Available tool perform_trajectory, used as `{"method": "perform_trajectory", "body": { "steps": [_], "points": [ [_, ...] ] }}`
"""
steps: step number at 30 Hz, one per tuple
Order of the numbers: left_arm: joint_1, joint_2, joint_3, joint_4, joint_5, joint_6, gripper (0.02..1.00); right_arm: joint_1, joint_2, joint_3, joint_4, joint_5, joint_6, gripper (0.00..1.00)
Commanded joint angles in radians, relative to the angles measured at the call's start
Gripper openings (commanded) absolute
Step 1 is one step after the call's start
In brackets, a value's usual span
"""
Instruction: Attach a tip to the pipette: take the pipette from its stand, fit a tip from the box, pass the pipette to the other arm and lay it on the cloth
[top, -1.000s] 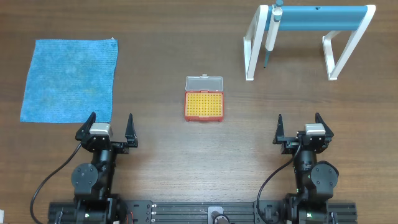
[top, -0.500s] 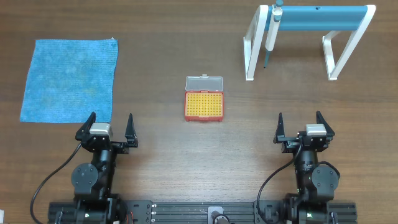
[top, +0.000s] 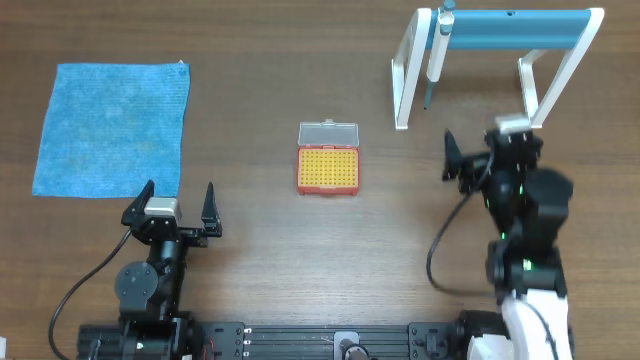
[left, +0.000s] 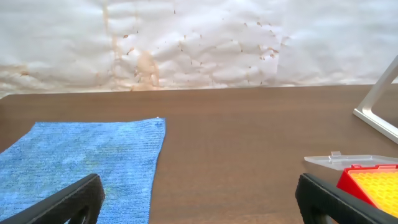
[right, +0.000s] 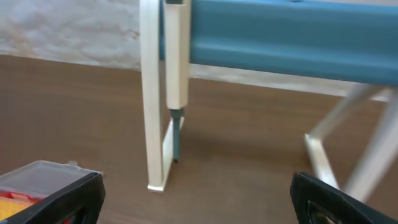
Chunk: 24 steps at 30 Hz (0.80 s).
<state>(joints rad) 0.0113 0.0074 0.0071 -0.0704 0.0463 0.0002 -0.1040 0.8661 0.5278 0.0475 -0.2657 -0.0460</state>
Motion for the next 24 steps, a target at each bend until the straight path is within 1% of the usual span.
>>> {"method": "perform_trajectory", "body": {
  "steps": [1,4,9,12,15,18,22,24],
  "points": [
    [-0.005,0.001,-0.002,-0.006,0.014,0.013,0.998,-0.004,0.194,0.073,0.082,-0.132,0.035,0.976],
    [-0.005,0.001,-0.002,-0.006,0.015,0.012,0.998,0.000,0.302,0.113,0.159,-0.147,0.088,0.972],
    [-0.005,0.001,-0.002,-0.006,0.014,0.012,0.998,0.044,0.428,0.208,0.180,-0.146,0.087,0.976],
    [-0.005,0.001,-0.002,-0.006,0.014,0.013,0.998,0.071,0.496,0.268,0.180,-0.131,0.088,0.974],
    [-0.005,0.001,-0.002,-0.006,0.014,0.013,0.998,0.076,0.541,0.297,0.195,-0.097,0.099,0.976],
    [-0.005,0.001,-0.002,-0.006,0.014,0.012,0.998,0.076,0.579,0.303,0.246,-0.051,0.129,0.976],
    [-0.005,0.001,-0.002,-0.006,0.014,0.013,0.998,0.076,0.609,0.303,0.299,0.012,0.143,0.976],
    [-0.005,0.001,-0.002,-0.006,0.014,0.012,0.998,0.076,0.625,0.303,0.329,0.016,0.143,0.978]
  ]
}}
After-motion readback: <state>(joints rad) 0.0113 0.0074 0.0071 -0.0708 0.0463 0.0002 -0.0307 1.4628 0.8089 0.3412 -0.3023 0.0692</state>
